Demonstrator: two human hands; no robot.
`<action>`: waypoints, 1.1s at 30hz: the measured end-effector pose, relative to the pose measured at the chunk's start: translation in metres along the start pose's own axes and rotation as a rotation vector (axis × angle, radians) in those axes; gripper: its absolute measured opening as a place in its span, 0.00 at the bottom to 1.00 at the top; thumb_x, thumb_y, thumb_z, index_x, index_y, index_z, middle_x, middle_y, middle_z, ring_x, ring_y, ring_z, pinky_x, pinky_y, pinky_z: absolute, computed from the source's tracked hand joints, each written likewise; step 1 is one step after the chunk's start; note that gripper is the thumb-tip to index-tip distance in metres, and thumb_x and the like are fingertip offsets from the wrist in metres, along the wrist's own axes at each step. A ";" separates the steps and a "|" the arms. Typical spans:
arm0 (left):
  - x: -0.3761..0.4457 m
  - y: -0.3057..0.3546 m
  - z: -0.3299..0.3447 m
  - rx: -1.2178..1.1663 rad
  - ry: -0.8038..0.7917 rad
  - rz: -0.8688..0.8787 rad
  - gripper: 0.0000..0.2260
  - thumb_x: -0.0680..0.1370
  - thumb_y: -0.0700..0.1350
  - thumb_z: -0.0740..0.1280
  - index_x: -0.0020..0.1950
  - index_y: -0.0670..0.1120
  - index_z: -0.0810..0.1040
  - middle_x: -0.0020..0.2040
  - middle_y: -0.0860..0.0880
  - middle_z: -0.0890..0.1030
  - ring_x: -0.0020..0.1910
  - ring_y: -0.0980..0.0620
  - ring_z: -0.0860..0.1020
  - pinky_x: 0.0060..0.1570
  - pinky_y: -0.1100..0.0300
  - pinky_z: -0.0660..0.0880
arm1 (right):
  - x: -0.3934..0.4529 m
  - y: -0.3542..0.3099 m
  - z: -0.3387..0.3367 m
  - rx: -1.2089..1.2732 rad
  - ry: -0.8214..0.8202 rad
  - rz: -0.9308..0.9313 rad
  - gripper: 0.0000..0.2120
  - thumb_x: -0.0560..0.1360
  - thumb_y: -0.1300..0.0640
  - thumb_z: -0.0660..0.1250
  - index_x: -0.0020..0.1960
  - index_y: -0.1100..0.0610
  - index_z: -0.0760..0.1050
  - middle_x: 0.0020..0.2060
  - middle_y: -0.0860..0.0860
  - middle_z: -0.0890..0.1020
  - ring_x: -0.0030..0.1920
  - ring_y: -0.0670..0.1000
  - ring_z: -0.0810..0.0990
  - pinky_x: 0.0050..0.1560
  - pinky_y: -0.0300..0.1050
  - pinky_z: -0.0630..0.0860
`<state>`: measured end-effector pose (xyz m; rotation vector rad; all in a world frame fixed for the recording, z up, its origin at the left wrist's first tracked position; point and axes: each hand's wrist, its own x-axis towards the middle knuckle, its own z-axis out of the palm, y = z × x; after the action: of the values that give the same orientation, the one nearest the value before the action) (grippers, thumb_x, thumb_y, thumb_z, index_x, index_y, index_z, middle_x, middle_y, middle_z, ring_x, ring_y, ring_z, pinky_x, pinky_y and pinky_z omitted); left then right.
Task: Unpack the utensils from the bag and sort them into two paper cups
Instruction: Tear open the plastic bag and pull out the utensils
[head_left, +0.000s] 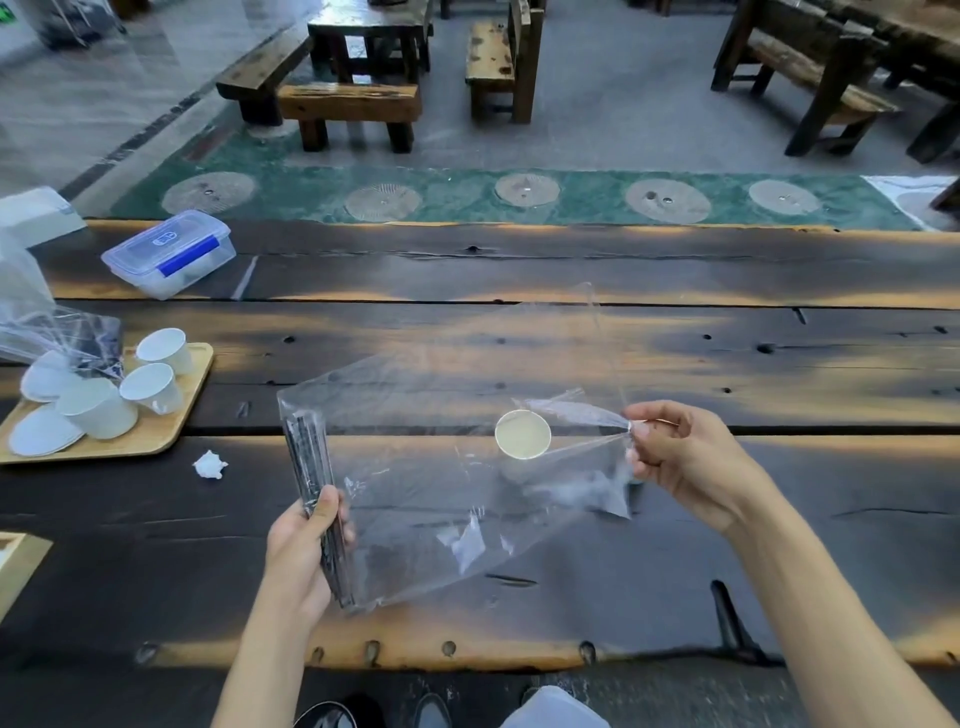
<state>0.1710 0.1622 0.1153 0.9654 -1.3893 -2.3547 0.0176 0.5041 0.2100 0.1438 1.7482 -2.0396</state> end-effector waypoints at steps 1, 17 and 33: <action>0.000 0.000 0.002 0.012 0.005 0.003 0.06 0.79 0.45 0.65 0.47 0.42 0.76 0.33 0.49 0.74 0.28 0.53 0.72 0.27 0.64 0.74 | 0.000 0.001 0.000 0.003 0.007 0.001 0.09 0.78 0.70 0.63 0.57 0.67 0.73 0.36 0.57 0.75 0.29 0.51 0.77 0.30 0.40 0.76; -0.008 0.014 0.006 -0.064 -0.136 0.065 0.04 0.80 0.44 0.63 0.49 0.45 0.75 0.35 0.49 0.73 0.28 0.55 0.71 0.26 0.64 0.73 | -0.015 -0.004 -0.011 -0.512 -0.081 -0.229 0.20 0.79 0.67 0.63 0.63 0.46 0.77 0.40 0.53 0.75 0.36 0.52 0.73 0.40 0.44 0.73; -0.020 0.023 0.001 0.112 -0.141 0.137 0.08 0.76 0.46 0.65 0.47 0.41 0.76 0.34 0.48 0.75 0.27 0.55 0.73 0.23 0.63 0.73 | 0.039 0.032 0.011 -0.267 -0.081 0.211 0.06 0.68 0.61 0.77 0.42 0.61 0.81 0.37 0.56 0.80 0.32 0.50 0.74 0.36 0.45 0.70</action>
<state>0.1825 0.1613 0.1435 0.7177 -1.6001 -2.3032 -0.0023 0.4806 0.1693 0.1523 1.8494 -1.6274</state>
